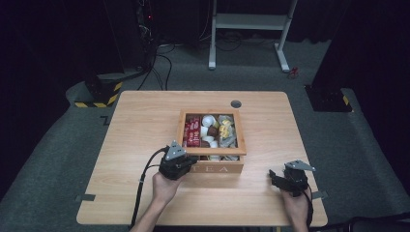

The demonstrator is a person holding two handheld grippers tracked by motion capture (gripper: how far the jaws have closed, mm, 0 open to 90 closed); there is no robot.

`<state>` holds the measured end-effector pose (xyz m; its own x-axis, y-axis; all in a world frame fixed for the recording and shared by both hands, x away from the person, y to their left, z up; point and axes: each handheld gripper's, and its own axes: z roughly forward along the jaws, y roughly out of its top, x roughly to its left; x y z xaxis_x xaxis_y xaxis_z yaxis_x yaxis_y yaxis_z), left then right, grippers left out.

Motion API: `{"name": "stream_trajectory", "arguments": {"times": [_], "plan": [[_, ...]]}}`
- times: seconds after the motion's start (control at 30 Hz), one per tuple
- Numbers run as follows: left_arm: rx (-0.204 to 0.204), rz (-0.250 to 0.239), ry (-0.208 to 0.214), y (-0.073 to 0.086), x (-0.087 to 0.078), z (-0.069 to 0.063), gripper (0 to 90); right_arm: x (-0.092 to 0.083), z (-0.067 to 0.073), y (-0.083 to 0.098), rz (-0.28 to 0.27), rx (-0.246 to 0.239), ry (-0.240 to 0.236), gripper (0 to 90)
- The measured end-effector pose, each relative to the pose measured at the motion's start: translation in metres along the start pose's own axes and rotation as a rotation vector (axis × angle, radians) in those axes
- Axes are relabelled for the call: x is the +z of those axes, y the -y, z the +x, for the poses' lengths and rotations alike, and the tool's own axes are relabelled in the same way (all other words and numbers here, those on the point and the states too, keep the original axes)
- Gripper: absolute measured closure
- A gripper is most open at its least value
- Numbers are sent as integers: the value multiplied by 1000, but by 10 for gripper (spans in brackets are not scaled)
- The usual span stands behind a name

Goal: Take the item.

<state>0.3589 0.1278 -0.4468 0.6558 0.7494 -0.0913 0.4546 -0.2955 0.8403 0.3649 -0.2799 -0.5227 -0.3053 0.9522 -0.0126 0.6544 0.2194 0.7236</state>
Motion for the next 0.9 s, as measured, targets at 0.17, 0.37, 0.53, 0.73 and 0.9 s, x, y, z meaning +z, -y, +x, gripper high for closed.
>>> {"name": "stream_trajectory", "arguments": {"times": [0.17,0.37,0.53,0.73,0.9], "plan": [[0,0,-2,-6,-1,0,868,0,0,0,0,1,-1,296],[-19,-15,12,-18,-3,4,861,0,0,0,1,2,-2,296],[-4,-8,8,-26,-5,4,851,0,0,0,1,2,-2,296],[-8,-18,13,-34,-7,7,843,0,0,0,0,1,-2,296],[-12,-29,23,-41,-8,9,824,0,0,0,1,2,-2,297]]}}
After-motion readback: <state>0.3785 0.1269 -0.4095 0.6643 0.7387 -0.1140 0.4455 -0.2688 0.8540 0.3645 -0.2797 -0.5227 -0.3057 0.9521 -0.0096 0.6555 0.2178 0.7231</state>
